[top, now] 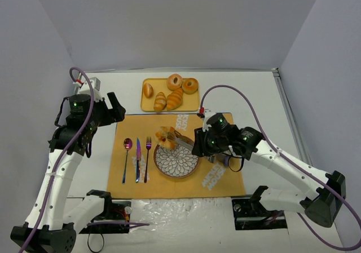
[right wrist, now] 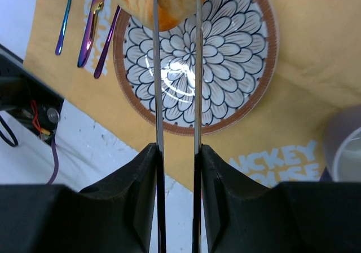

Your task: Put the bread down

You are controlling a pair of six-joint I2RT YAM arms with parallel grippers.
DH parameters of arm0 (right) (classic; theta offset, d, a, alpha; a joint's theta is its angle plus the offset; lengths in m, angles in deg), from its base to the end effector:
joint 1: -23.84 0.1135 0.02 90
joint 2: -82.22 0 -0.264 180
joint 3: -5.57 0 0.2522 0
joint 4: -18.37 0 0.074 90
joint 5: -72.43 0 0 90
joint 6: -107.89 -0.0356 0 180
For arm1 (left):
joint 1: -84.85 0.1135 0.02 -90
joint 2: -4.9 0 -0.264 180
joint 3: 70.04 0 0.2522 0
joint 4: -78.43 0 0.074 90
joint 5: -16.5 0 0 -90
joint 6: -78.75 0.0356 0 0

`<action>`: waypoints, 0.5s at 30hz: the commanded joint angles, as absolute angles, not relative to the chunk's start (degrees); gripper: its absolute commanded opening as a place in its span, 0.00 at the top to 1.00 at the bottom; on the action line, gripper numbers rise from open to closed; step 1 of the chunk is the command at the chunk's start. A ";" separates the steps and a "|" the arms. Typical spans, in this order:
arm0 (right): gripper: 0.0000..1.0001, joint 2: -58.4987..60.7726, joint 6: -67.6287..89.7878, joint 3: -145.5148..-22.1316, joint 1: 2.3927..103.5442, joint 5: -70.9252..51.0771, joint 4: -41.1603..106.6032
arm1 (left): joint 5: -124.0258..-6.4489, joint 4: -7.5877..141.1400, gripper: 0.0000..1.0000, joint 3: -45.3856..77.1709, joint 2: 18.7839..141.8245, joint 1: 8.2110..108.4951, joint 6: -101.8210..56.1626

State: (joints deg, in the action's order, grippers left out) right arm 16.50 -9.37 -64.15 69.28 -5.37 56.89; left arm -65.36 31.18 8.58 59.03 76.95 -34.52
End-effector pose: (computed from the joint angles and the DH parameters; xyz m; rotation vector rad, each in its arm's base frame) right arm 0.1719 0.1853 0.3101 -0.4945 2.2668 0.9215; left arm 0.1930 -0.0319 0.3897 -0.1732 1.9895 -0.4931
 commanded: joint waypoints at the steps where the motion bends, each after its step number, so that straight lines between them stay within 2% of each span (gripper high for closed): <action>1: 1.00 17.27 -12.16 -64.09 73.27 -9.34 53.84 | -64.58 35.18 0.23 9.29 58.91 77.38 -35.24; 15: 0.98 14.43 -14.55 -61.81 80.08 -15.08 53.75 | -64.53 35.15 0.23 9.29 59.21 77.29 -35.24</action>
